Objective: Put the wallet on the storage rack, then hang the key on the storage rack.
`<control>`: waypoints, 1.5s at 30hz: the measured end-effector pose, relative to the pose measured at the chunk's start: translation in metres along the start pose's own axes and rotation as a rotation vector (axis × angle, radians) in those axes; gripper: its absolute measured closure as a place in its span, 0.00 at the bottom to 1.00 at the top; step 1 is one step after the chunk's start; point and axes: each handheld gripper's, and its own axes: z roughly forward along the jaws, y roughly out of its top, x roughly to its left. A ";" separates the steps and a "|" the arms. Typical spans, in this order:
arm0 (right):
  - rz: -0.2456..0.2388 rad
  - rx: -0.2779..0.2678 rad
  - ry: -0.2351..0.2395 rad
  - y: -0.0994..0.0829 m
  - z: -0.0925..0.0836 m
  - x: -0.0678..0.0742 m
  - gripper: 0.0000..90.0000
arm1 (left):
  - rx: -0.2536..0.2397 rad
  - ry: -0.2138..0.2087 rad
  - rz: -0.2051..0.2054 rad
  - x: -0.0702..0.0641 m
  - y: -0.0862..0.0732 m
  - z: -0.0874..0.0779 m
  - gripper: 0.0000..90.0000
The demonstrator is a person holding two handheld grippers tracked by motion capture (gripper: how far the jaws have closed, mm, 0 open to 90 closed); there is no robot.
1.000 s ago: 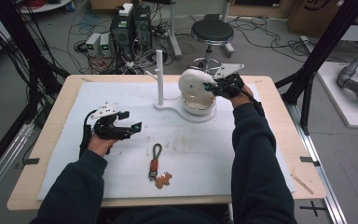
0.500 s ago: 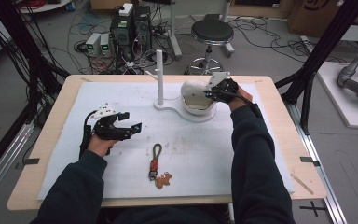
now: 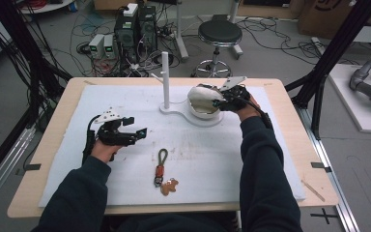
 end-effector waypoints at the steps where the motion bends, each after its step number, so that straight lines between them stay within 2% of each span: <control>1: 0.010 -0.018 -0.002 -0.001 -0.005 0.000 0.52 | 0.001 0.001 0.000 0.000 0.000 0.000 0.22; 2: 0.026 -0.034 -0.002 -0.002 -0.010 -0.001 0.50 | 0.001 0.002 -0.003 0.000 0.000 0.000 0.22; 5: 0.124 -0.087 0.021 -0.008 -0.028 -0.004 0.47 | -0.001 0.001 -0.009 0.000 0.000 0.000 0.22; 6: 0.139 -0.117 0.010 -0.011 -0.033 -0.003 0.47 | -0.001 -0.001 -0.008 0.001 0.000 0.000 0.22; 9: 0.214 -0.196 -0.014 -0.029 -0.052 0.003 0.45 | -0.001 -0.006 -0.012 0.000 -0.001 0.000 0.22; 11: 0.251 -0.210 -0.011 -0.043 -0.062 0.009 0.41 | -0.004 -0.009 -0.014 0.000 0.000 -0.001 0.22; 13: 0.290 -0.215 -0.013 -0.057 -0.072 0.015 0.40 | -0.010 -0.007 -0.015 0.000 -0.001 -0.001 0.22; 14: 0.310 -0.217 -0.012 -0.064 -0.077 0.019 0.39 | -0.008 0.011 -0.008 0.000 0.000 -0.001 0.22; 15: 0.336 -0.217 -0.013 -0.071 -0.081 0.022 0.37 | -0.011 0.048 0.001 0.000 0.000 -0.002 0.22; 16: 0.352 -0.207 -0.015 -0.077 -0.085 0.026 0.36 | -0.020 0.070 -0.003 0.001 0.001 -0.003 0.22; 18: 0.379 -0.165 -0.036 -0.089 -0.089 0.032 0.33 | -0.057 0.086 -0.013 0.003 0.002 -0.005 0.22; 19: 0.396 -0.133 -0.060 -0.096 -0.090 0.036 0.30 | -0.063 0.091 -0.016 0.003 0.003 -0.006 0.22; 22: 0.424 -0.109 -0.090 -0.109 -0.090 0.041 0.27 | -0.060 0.083 -0.022 0.003 0.003 -0.007 0.22; 25: 0.467 -0.117 -0.074 -0.114 -0.091 0.040 0.25 | -0.053 0.080 -0.016 0.002 0.003 -0.008 0.22; 32: 0.471 -0.141 -0.069 -0.115 -0.095 0.044 0.24 | -0.035 0.068 -0.026 0.003 0.001 -0.006 0.22; 38: 0.485 -0.121 -0.060 -0.116 -0.093 0.045 0.27 | -0.017 0.059 -0.021 0.000 0.000 -0.004 0.23; 42: 0.482 -0.127 -0.057 -0.115 -0.092 0.048 0.27 | 0.004 0.060 -0.014 -0.003 -0.001 -0.003 0.23; 45: 0.464 -0.118 -0.054 -0.115 -0.090 0.050 0.28 | 0.042 0.054 -0.005 -0.007 -0.003 0.001 0.27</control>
